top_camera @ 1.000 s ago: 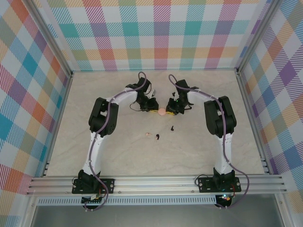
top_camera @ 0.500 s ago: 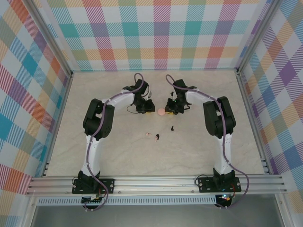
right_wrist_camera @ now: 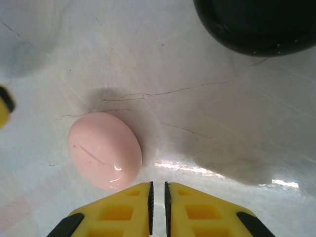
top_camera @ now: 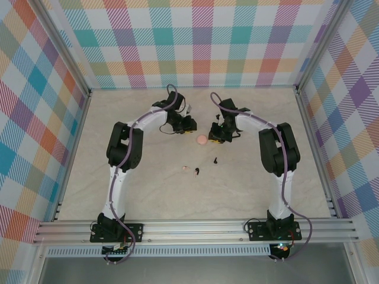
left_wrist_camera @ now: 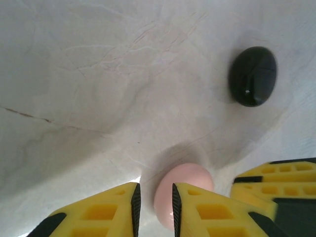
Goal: Insert wireless bluetooth earbuds into charging case
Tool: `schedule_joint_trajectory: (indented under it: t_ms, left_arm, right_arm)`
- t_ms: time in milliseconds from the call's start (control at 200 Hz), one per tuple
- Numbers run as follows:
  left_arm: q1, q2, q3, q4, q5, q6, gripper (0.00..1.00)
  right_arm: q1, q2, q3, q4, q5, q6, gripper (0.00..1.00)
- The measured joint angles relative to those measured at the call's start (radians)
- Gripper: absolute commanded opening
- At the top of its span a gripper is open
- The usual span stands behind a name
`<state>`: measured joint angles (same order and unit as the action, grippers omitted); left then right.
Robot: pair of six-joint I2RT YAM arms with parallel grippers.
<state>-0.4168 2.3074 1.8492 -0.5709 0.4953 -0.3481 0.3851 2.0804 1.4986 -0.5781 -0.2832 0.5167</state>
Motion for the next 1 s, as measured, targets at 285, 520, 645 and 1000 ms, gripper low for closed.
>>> schedule_joint_trajectory:
  t_ms: [285,520,645,1000]
  left_arm:
    - [0.0,0.049,0.001,-0.006,0.012,0.0,0.11]
    - [-0.011,0.05,-0.009,-0.002,0.013,0.0,0.11]
    - [-0.013,0.042,-0.026,0.013,0.016,0.0,0.1]
    - [-0.033,-0.009,-0.111,0.034,0.02,0.0,0.11]
  right_arm:
    - [0.0,0.044,0.011,0.001,-0.013,0.0,0.17]
    - [-0.005,0.082,0.058,-0.018,-0.023,-0.001,0.17]
    - [-0.006,0.089,0.07,-0.028,-0.029,-0.001,0.17]
    - [-0.008,0.116,0.113,-0.056,-0.051,-0.011,0.18]
